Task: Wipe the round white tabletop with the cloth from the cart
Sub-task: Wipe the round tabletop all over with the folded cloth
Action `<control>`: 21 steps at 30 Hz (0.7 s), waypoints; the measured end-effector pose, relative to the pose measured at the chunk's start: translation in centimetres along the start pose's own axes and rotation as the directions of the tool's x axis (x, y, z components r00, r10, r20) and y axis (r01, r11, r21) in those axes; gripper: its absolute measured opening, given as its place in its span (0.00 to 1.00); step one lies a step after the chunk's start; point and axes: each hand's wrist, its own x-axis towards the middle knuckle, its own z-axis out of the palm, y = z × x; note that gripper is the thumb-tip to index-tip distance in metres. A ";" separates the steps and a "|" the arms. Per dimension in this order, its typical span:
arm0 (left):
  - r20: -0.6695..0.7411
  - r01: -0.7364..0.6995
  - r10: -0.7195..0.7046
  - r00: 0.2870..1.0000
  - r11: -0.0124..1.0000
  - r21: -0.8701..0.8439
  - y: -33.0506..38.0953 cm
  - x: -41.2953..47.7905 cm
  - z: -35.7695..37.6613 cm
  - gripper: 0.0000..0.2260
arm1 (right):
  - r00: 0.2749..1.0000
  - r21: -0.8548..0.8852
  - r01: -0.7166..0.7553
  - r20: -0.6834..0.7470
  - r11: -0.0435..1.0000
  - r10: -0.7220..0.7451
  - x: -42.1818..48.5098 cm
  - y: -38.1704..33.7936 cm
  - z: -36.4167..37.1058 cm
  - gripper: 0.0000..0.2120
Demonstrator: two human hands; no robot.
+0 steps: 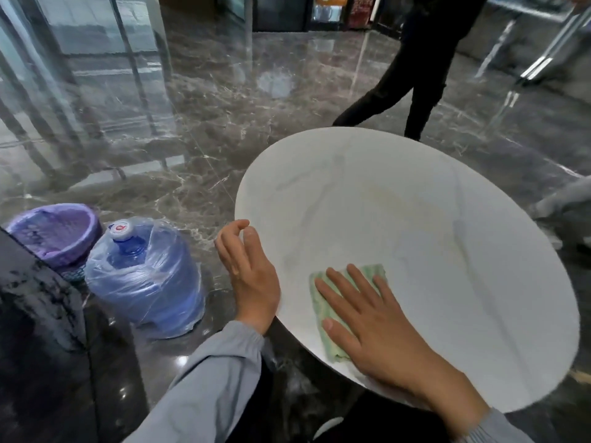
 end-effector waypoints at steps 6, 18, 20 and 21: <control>0.073 -0.063 0.057 0.996 0.994 0.087 -1.4 0.3 0.1 0.10 | 0.995 -0.009 -0.090 0.053 0.996 0.090 -4.7 0.1 0.2 0.27; 0.005 -0.012 0.012 1.000 1.000 -0.011 -1.5 0.7 0.6 0.09 | 0.999 0.028 0.044 -0.031 0.999 -0.043 17.4 -4.9 -3.2 0.29; -0.010 0.002 -0.003 1.000 1.000 -0.015 -1.4 0.7 0.5 0.08 | 0.998 0.020 0.059 -0.006 0.998 -0.059 19.2 -5.7 -3.8 0.29; -0.014 -0.003 0.003 1.000 1.000 -0.014 -1.2 0.6 0.5 0.08 | 0.998 0.012 0.061 0.001 0.998 -0.061 19.7 -5.9 -4.0 0.30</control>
